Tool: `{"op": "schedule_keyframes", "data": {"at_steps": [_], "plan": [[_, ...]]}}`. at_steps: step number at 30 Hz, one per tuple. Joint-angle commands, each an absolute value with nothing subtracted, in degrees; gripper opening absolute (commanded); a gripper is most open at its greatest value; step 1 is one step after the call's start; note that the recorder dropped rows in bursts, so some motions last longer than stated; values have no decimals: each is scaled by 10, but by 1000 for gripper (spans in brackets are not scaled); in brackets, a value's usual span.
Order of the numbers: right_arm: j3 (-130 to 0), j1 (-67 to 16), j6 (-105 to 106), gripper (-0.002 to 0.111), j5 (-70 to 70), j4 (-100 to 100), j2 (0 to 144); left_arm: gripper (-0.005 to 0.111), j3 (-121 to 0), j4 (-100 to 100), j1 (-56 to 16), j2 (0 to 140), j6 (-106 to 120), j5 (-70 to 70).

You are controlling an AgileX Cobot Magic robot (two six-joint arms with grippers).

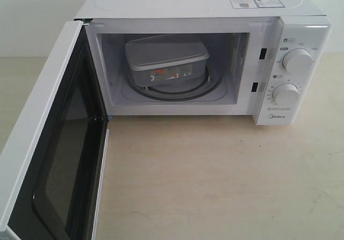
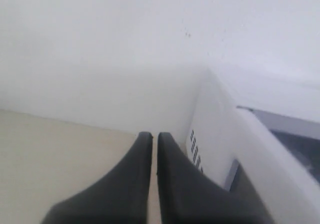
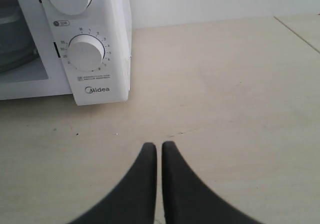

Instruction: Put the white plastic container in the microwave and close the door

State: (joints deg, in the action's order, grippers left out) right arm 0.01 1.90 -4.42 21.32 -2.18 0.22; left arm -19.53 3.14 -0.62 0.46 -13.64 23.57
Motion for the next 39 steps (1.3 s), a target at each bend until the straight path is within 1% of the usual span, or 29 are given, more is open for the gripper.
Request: {"op": "schedule_keyframes", "data": {"at_steps": [1, 4, 6, 9, 13, 19, 23, 27, 30, 34, 39], "plan": [[0, 22, -39, 1, 208, -22, 0, 4, -362, 39, -7, 39, -180, 405], [0, 22, -40, 1, 208, -22, 0, 4, -449, 38, -9, 57, -223, 506], [0, 22, -40, 1, 208, -22, 0, 4, -487, 34, -9, 60, -231, 544], [0, 22, -40, 1, 208, -22, 0, 4, -522, 21, -9, 60, -231, 548], [0, 22, -40, 1, 208, -22, 0, 4, -540, 21, -9, 60, -231, 547], [0, 22, -40, 1, 208, -20, 0, 4, -546, 0, -9, 73, -221, 495], [0, 22, -40, 1, 208, -20, 0, 4, -565, 0, -9, 140, -220, 495], [0, 22, -40, 1, 208, -20, 0, 4, -605, 0, -9, 247, -178, 511], [0, 22, -40, 1, 208, -20, 0, 4, -647, -6, -9, 333, -91, 578], [0, 22, -40, 1, 208, -20, 0, 4, -675, -13, -9, 442, 65, 678], [0, 22, -40, 1, 208, -20, 0, 4, -676, -57, -13, 546, 193, 700]]}}
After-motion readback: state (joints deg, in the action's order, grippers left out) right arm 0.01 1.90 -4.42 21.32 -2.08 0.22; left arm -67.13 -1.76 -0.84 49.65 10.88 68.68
